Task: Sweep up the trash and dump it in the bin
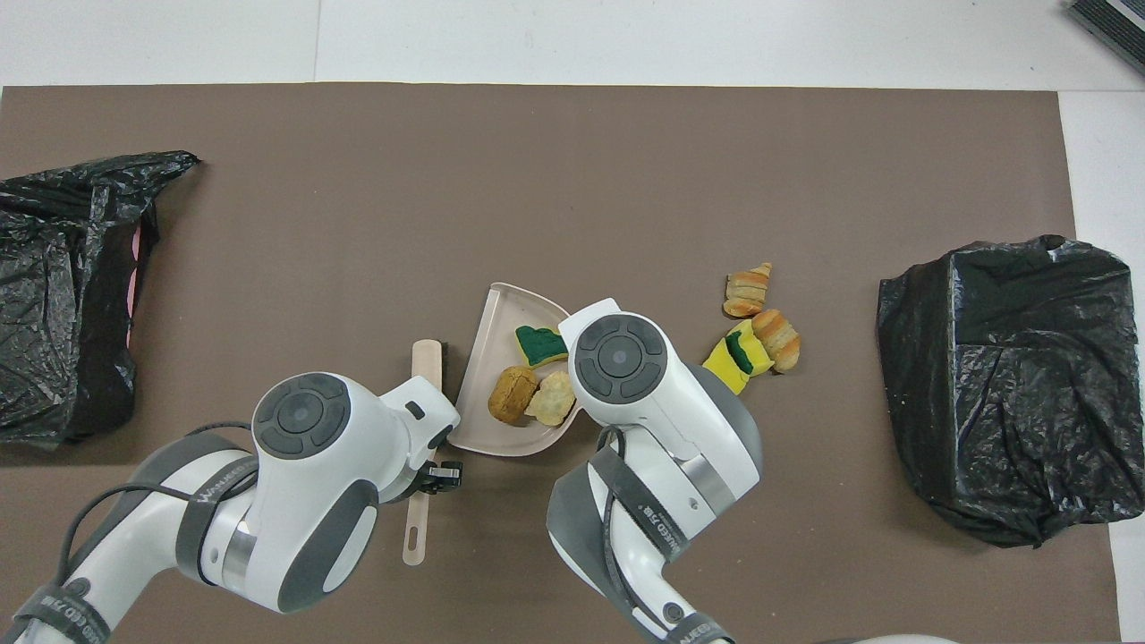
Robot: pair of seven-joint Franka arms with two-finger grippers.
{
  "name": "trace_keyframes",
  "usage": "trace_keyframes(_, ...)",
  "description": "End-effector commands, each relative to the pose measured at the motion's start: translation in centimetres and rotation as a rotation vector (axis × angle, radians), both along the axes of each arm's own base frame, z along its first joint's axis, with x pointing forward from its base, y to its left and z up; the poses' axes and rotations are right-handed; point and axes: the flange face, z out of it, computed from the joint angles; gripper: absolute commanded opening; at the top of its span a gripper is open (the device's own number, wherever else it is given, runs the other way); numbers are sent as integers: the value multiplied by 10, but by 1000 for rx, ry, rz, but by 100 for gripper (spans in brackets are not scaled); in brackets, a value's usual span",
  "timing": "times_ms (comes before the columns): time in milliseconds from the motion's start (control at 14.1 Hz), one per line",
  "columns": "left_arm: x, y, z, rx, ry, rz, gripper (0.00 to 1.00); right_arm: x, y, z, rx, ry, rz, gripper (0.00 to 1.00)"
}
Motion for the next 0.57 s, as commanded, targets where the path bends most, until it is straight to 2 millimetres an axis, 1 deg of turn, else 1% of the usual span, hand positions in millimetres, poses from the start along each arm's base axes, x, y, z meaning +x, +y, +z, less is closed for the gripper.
trace_keyframes(0, 0, 9, 10, 63, 1, -16, 0, 1, -15, 19, 12, -26, -39, 0)
trace_keyframes(142, -2, 6, 10, 69, -6, 5, 0, 5, -32, 41, 20, -30, -68, 0)
trace_keyframes(283, -4, 9, 9, 69, -7, 11, 0, 11, -57, 63, 18, -28, -103, 0)
trace_keyframes(354, -5, 9, 7, 69, -9, 11, 0, 11, -65, 73, 15, -26, -120, 0)
trace_keyframes(496, -11, 1, 10, 65, -18, -10, 0, 11, -87, 95, 9, -15, -160, 0)
